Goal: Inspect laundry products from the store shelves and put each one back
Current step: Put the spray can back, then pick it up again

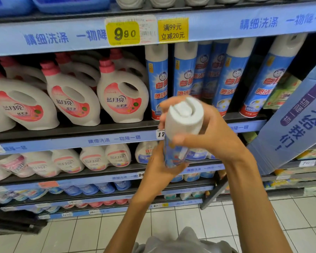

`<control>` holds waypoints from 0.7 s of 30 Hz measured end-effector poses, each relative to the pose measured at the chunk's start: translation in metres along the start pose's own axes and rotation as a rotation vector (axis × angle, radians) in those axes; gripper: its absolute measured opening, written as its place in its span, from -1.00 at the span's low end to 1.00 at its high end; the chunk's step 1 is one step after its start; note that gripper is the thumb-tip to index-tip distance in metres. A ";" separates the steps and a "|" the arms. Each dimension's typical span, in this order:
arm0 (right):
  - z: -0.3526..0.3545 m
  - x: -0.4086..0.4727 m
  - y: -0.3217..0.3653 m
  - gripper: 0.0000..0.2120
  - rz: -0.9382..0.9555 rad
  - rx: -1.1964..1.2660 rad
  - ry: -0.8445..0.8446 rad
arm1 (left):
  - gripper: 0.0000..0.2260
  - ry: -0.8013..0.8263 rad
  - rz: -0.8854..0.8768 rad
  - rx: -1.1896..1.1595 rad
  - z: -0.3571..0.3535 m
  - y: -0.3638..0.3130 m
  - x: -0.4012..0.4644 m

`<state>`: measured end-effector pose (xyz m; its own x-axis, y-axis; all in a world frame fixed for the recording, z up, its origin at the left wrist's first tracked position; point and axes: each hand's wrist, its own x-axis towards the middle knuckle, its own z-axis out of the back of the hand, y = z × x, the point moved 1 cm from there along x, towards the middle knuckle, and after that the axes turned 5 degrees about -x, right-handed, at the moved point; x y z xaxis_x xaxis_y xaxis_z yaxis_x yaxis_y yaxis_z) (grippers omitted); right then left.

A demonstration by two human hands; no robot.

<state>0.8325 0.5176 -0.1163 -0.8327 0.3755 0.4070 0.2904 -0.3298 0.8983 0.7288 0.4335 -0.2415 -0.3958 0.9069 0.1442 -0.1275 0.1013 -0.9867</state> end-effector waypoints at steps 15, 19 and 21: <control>0.014 0.014 -0.030 -0.38 -0.243 0.326 -0.415 | -0.51 0.160 0.307 -0.261 0.004 -0.040 -0.017; 0.015 0.011 -0.040 -0.43 -0.314 0.508 -0.531 | -0.45 0.233 0.398 -0.279 0.003 -0.055 -0.017; 0.019 0.010 -0.041 -0.51 -0.351 0.566 -0.578 | -0.39 0.260 0.459 -0.331 0.003 -0.058 -0.018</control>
<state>0.8210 0.5516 -0.1455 -0.5934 0.8045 -0.0259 0.3800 0.3084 0.8721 0.7403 0.4103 -0.1861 -0.1034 0.9536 -0.2827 0.3082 -0.2395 -0.9207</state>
